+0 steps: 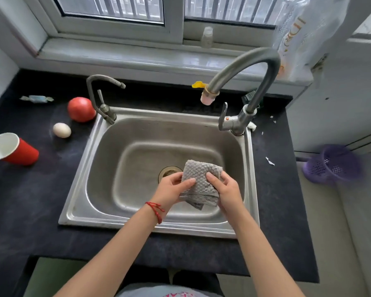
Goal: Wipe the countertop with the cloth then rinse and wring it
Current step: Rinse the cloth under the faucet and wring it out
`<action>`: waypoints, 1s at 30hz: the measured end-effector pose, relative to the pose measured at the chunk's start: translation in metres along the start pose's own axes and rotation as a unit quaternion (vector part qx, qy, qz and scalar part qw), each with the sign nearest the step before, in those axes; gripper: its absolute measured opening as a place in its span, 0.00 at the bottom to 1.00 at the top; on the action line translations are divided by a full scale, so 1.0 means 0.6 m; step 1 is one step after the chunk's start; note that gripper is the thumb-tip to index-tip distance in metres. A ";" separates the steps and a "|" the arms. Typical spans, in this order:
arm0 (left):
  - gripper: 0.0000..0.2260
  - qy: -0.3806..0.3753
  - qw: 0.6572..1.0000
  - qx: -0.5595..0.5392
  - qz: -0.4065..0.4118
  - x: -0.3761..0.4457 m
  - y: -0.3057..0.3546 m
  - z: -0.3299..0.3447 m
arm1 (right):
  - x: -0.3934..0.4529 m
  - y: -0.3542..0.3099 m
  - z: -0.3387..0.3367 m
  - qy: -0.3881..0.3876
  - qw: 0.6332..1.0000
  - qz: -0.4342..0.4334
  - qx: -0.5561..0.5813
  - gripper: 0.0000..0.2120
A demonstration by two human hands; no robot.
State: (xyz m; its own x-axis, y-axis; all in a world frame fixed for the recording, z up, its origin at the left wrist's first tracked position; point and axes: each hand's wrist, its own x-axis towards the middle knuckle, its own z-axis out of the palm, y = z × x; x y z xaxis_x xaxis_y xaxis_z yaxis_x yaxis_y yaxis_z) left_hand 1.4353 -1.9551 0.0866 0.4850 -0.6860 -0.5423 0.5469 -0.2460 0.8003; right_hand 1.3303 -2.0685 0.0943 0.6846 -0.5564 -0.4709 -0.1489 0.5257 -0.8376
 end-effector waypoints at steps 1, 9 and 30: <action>0.05 -0.001 1.000 0.012 -0.008 0.011 0.005 0.001 | 0.006 -0.001 0.001 0.007 1.000 0.002 0.012 0.05; 0.14 0.021 0.993 0.111 0.044 0.165 0.137 0.003 | 0.045 -0.012 -0.023 0.094 0.993 -0.012 0.072 0.06; 0.03 -0.100 0.930 0.288 0.205 0.304 0.208 0.085 | 0.040 0.003 -0.035 0.138 0.987 -0.011 0.075 0.05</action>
State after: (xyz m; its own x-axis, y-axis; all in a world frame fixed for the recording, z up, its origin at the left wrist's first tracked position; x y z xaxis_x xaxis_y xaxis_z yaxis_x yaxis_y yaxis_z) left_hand 1.5571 -2.1459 0.1006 0.4044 -0.9025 -0.1484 -0.1401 -0.2214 0.9651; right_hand 1.3315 -2.0944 0.0758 0.4623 -0.7123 -0.5281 -0.0141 0.5895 -0.8076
